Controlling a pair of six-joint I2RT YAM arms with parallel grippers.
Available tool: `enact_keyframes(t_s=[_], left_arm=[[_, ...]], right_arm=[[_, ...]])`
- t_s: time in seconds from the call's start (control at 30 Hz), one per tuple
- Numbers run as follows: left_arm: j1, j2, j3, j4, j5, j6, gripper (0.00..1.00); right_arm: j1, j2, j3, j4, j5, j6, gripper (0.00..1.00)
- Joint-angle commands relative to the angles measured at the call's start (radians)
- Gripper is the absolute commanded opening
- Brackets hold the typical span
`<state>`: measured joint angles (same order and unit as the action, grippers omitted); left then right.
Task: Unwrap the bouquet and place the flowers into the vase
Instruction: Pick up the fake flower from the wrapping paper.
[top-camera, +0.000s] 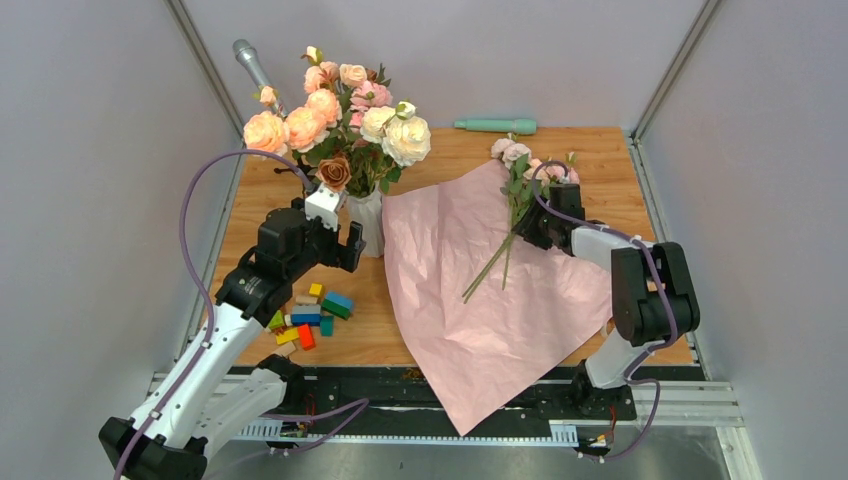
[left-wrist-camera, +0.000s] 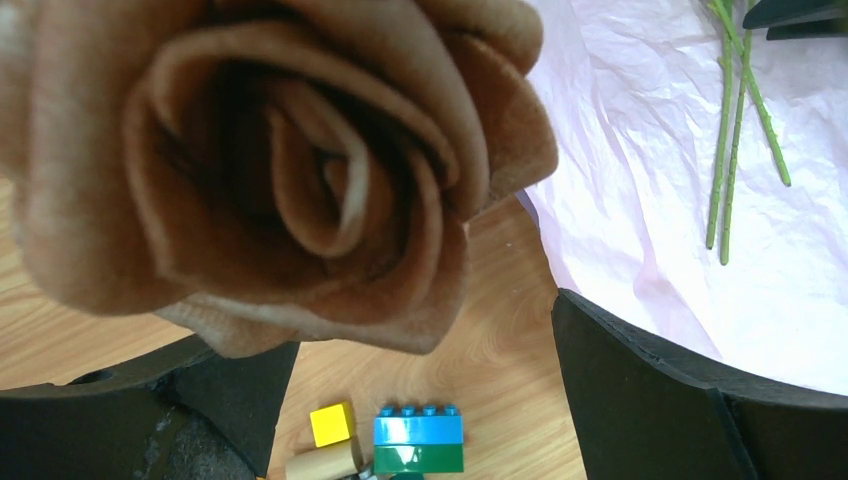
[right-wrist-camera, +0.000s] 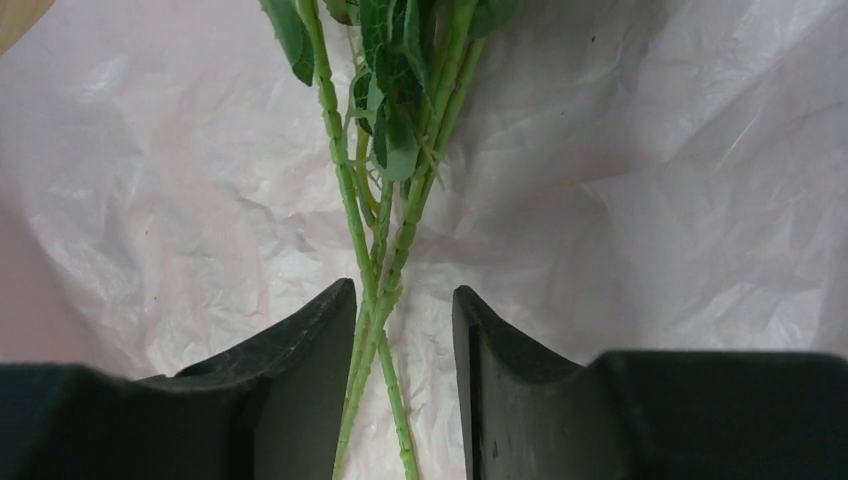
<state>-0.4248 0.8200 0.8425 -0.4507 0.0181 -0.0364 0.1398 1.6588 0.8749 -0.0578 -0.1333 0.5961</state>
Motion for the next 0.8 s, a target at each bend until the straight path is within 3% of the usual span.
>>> enact_keyframes(t_s=[0.0,0.5,0.77], left_arm=[[0.001,-0.009,-0.002,0.012,0.006,0.017,1.00],[0.001,-0.005,-0.003,0.012,0.003,0.021,1.00],[0.002,-0.004,-0.005,0.012,0.003,0.023,1.00]], right_arm=[[-0.006,0.032,0.043,0.049,0.005,0.054,0.39],[-0.010,0.105,0.053,0.109,0.033,0.060,0.30],[-0.020,0.099,0.044,0.127,0.007,0.076,0.20]])
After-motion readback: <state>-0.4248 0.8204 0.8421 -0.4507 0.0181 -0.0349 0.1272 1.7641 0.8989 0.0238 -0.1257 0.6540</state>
